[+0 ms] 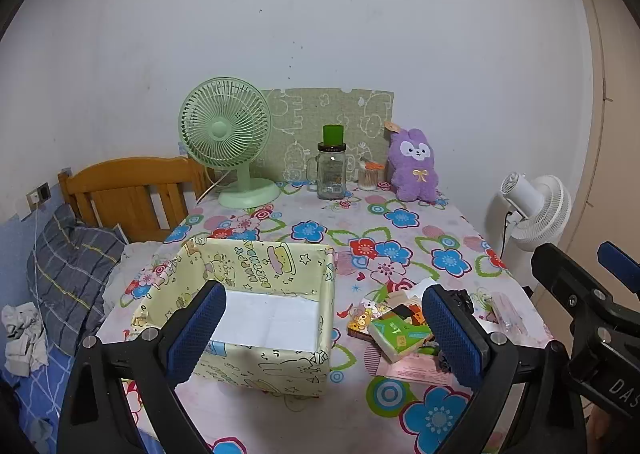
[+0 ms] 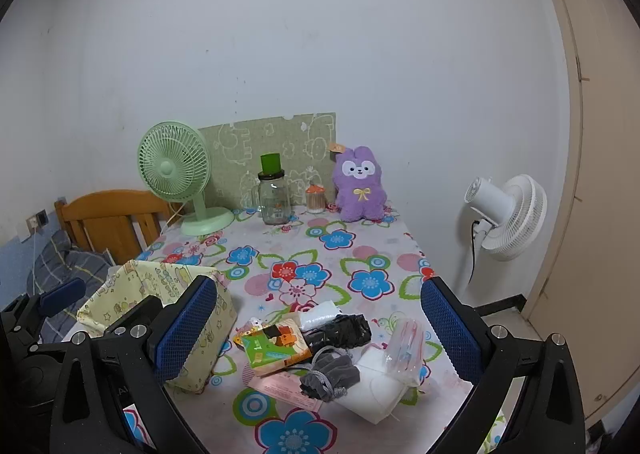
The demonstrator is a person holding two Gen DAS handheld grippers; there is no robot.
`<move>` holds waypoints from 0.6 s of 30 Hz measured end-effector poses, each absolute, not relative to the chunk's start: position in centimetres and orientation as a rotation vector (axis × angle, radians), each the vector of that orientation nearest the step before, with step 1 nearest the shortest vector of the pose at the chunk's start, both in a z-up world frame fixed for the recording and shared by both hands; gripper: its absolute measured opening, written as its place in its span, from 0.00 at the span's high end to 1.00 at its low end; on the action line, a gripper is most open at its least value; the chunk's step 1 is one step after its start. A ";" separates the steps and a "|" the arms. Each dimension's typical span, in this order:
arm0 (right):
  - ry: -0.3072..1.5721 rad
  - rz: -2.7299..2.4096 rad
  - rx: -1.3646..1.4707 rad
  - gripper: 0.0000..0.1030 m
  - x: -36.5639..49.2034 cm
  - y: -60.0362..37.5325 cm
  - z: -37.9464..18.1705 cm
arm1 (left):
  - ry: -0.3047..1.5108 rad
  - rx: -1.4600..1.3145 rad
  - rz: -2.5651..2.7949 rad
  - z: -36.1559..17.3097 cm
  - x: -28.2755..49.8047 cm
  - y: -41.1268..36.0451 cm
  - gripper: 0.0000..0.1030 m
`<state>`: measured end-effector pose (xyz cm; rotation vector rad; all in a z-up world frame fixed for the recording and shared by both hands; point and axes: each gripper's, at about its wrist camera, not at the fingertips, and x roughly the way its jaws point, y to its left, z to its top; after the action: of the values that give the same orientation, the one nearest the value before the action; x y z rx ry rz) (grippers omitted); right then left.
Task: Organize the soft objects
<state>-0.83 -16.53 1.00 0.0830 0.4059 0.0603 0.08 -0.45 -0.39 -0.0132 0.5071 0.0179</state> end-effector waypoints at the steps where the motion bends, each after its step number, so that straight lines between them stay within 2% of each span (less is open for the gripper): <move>1: 0.403 0.061 0.083 0.00 -0.9 -16.5 0.9 | 0.508 -0.013 0.019 -0.4 0.1 -0.5 0.04; 18: 0.411 0.063 0.079 0.00 -0.5 -16.2 0.5 | 0.515 -0.013 0.015 -0.7 0.3 -0.5 0.04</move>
<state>-0.54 -16.24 0.47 0.0791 0.4107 0.0626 0.29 -0.50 -0.70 -0.0134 0.5153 0.0151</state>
